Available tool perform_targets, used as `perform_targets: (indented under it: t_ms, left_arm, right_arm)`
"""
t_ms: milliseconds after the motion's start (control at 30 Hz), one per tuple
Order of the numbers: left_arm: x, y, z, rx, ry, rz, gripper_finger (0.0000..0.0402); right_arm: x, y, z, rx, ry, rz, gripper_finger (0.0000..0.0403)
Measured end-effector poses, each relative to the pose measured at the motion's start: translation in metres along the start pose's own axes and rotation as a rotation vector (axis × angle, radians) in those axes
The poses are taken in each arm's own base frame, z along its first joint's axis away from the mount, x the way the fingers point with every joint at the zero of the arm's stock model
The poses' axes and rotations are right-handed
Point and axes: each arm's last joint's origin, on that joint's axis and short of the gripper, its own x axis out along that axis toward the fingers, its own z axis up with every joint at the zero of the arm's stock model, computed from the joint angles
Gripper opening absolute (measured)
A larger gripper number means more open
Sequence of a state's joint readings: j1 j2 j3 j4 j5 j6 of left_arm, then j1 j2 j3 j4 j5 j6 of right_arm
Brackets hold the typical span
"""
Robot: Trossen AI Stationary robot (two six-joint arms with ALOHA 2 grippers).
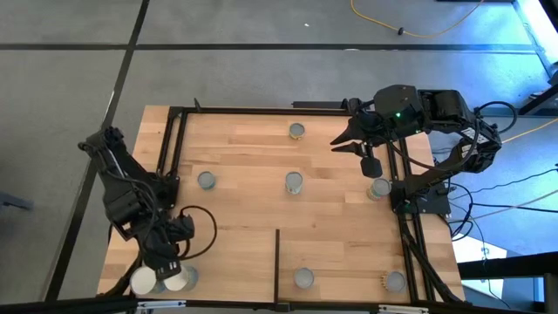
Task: Pick and place cans onto a shelf
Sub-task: Put the canned mixed veggies on the shelf
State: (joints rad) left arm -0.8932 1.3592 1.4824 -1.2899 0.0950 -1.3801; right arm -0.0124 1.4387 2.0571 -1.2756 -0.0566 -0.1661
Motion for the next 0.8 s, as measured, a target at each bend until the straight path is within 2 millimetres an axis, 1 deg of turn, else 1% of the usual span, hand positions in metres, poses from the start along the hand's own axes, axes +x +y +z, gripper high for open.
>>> perform_targets:
  t_ms: [100, 233, 400, 667, 800]
  left_arm:
    - [-0.01, 0.004, -0.001, 0.034, -0.039, -0.007, 0.0]
    - [-0.032, 0.014, -0.001, 0.071, -0.179, -0.012, 0.0]
    - [-0.06, 0.035, -0.001, 0.125, -0.398, 0.022, 0.0]
    - [-0.087, 0.06, -0.002, 0.272, -0.663, 0.1, 0.0]
    - [-0.106, 0.078, -0.004, 0.329, -0.798, 0.118, 0.0]
  right_arm:
    - [0.0, 0.0, 0.0, 0.0, 0.001, 0.0, 0.0072]
    - [0.0, 0.0, 0.0, 0.0, 0.004, 0.0, 0.0072]
    - [0.0, 0.0, -0.002, 0.005, 0.022, 0.003, 0.0072]
    - [-0.001, 0.001, -0.004, 0.0, 0.038, 0.006, 0.0072]
    - [-0.01, 0.002, -0.006, 0.004, 0.025, 0.004, 0.0072]
